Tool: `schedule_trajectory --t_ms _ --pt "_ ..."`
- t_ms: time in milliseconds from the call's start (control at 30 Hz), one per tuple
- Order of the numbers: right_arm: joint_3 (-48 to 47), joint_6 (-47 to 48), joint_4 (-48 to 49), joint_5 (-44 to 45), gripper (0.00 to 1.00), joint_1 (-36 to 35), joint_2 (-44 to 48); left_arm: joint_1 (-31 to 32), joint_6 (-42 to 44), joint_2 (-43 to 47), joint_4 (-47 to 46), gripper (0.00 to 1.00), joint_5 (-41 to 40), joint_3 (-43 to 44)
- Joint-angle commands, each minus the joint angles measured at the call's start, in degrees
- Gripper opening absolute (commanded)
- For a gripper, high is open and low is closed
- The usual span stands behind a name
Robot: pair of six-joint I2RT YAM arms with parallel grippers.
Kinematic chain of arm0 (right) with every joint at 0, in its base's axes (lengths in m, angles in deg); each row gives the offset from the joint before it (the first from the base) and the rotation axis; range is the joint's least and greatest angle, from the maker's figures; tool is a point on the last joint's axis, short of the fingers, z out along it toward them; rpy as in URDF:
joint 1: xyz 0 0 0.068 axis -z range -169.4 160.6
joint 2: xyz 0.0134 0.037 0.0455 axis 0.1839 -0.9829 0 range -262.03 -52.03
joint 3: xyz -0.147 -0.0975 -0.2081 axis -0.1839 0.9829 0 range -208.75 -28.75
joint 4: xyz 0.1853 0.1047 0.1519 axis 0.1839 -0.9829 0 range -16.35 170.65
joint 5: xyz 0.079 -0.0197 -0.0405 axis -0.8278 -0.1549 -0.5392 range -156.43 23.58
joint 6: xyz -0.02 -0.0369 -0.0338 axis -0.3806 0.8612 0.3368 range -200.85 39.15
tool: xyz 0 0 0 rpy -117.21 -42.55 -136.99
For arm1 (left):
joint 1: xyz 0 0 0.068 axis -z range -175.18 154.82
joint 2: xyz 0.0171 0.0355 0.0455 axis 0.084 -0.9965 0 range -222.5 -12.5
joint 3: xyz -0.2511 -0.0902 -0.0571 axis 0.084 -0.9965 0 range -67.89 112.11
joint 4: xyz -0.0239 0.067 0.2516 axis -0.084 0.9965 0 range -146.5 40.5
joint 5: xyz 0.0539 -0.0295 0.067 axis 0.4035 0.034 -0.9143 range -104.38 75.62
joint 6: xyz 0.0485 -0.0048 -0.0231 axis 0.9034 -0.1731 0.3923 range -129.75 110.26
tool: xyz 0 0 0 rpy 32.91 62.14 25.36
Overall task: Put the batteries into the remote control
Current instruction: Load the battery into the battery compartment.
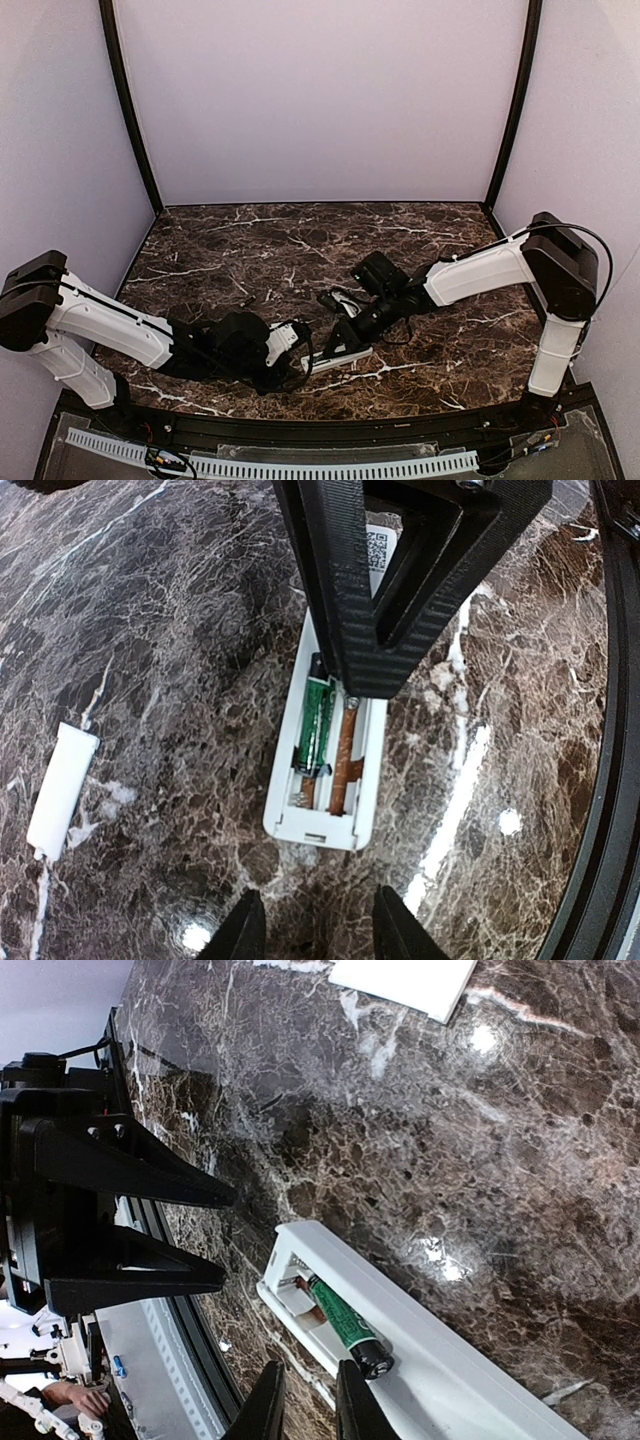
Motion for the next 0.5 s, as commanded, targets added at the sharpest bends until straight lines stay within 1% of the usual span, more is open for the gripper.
schedule_trajectory --t_ms 0,267,467 --pt "-0.68 -0.05 -1.13 0.70 0.18 -0.60 0.97 -0.27 0.36 0.28 0.12 0.38 0.03 -0.80" --pt "0.57 0.50 -3.00 3.04 0.19 -0.42 3.80 -0.27 0.40 0.17 0.09 0.38 0.11 -0.65" --pt "-0.74 1.38 -4.32 4.05 0.20 -0.41 2.23 -0.27 0.48 -0.08 0.01 0.38 0.19 -0.57"
